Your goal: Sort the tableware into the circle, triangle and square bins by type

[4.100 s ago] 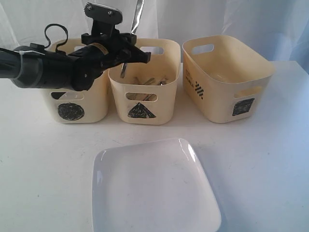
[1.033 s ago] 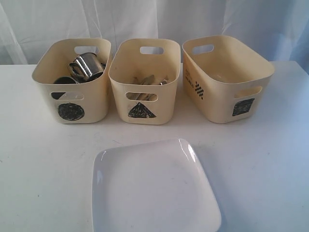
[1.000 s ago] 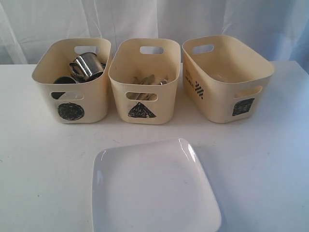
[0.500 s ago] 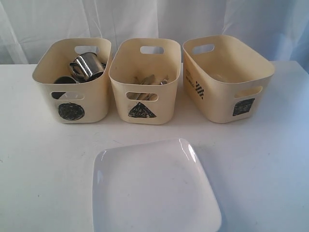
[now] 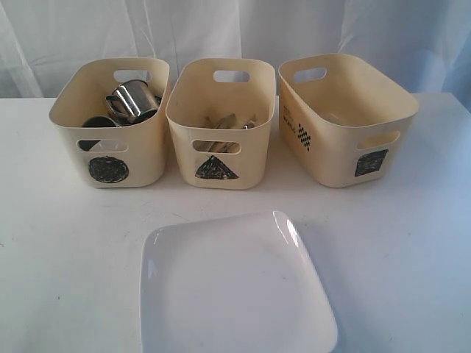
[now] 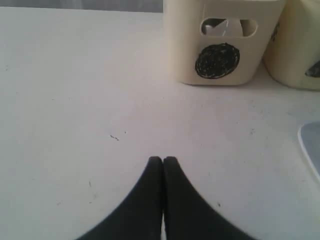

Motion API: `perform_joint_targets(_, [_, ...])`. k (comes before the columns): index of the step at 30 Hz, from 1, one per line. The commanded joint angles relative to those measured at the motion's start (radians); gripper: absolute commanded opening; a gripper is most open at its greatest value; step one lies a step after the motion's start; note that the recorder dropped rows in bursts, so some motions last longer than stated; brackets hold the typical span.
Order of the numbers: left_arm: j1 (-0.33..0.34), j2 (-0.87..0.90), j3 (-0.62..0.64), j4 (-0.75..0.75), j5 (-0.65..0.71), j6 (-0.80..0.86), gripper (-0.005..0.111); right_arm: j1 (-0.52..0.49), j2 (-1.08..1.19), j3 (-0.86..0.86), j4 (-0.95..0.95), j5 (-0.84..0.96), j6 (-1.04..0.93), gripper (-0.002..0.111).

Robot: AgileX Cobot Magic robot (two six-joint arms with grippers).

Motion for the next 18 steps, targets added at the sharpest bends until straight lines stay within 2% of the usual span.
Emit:
perform_joint_targets(1, [0.014,-0.042,0.003,-0.068,0.001,-0.003,0.0,0.004,0.086,-0.09,-0.008,0.075,-0.118,0.0])
perform_joint_targets(5, [0.014,-0.058,0.003,-0.138,0.031,-0.003,0.0,0.004,0.147,-0.145,0.004,0.094,-0.167,0.0])
perform_joint_targets(8, [0.014,-0.06,0.003,-0.163,0.031,-0.003,0.0,0.004,0.227,-0.195,0.084,0.152,-0.252,0.0])
perform_joint_targets(14, [0.014,-0.06,0.003,-0.163,0.031,-0.003,0.0,0.004,0.529,-0.277,0.36,0.252,-0.55,0.0])
perform_joint_targets(18, [0.014,-0.06,0.003,-0.163,0.031,-0.003,0.0,0.004,0.7,-0.322,0.387,0.24,-0.701,0.0])
